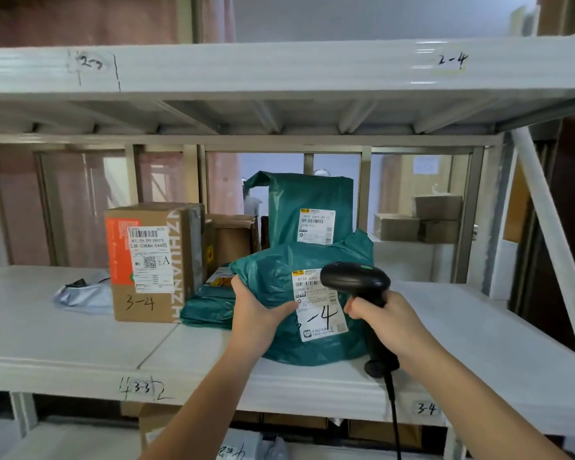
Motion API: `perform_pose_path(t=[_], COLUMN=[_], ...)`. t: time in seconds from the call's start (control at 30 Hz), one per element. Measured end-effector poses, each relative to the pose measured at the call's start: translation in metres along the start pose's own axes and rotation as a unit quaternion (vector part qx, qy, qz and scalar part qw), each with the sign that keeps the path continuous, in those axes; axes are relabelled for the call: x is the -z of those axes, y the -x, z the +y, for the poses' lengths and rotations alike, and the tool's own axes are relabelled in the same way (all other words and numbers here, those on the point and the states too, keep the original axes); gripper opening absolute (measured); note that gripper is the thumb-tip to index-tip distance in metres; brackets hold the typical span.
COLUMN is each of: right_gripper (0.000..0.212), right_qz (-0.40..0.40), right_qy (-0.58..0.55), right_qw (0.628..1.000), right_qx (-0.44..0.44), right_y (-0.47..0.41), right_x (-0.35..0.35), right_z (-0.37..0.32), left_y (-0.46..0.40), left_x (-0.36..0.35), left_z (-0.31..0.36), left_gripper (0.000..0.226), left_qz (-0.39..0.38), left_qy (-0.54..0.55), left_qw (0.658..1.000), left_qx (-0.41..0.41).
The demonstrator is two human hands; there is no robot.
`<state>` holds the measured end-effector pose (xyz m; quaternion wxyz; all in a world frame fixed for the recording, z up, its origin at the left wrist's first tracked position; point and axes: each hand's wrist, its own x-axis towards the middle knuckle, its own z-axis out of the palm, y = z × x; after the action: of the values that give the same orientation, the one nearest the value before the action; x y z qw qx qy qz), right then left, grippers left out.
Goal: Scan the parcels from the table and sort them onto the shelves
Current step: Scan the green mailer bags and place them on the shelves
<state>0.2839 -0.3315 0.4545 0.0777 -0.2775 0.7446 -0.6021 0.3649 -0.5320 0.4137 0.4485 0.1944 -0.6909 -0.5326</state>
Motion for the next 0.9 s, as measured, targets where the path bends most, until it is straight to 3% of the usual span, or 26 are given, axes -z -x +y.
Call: perform_pose_path(t=[0.23, 0.57, 0.73, 0.8, 0.9], right_gripper=[0.026, 0.027, 0.018, 0.014, 0.012], right_qz=[-0.004, -0.006, 0.0, 0.004, 0.013], right_qy=[-0.007, -0.003, 0.024, 0.034, 0.049], right_qw=[1.0, 1.0, 1.0, 0.999, 0.998], right_qx=[0.005, 0.001, 0.009, 0.021, 0.035], right_y=[0.003, 0.013, 0.024, 0.031, 0.04], right_x=[-0.004, 0.002, 0.011, 0.016, 0.025], right_z=[0.006, 0.003, 0.0, -0.001, -0.001], left_y=[-0.002, 0.008, 0.009, 0.011, 0.024], left_x=[0.001, 0.003, 0.003, 0.004, 0.002], left_z=[-0.007, 0.002, 0.004, 0.004, 0.009], left_gripper=[0.084, 0.103, 0.107, 0.099, 0.065], left_qz=[0.05, 0.068, 0.105, 0.151, 0.196], left_qy=[-0.088, -0.038, -0.011, -0.021, -0.088], left_qw=[0.994, 0.997, 0.994, 0.987, 0.958], left_qx=[-0.043, -0.015, -0.016, -0.048, -0.187])
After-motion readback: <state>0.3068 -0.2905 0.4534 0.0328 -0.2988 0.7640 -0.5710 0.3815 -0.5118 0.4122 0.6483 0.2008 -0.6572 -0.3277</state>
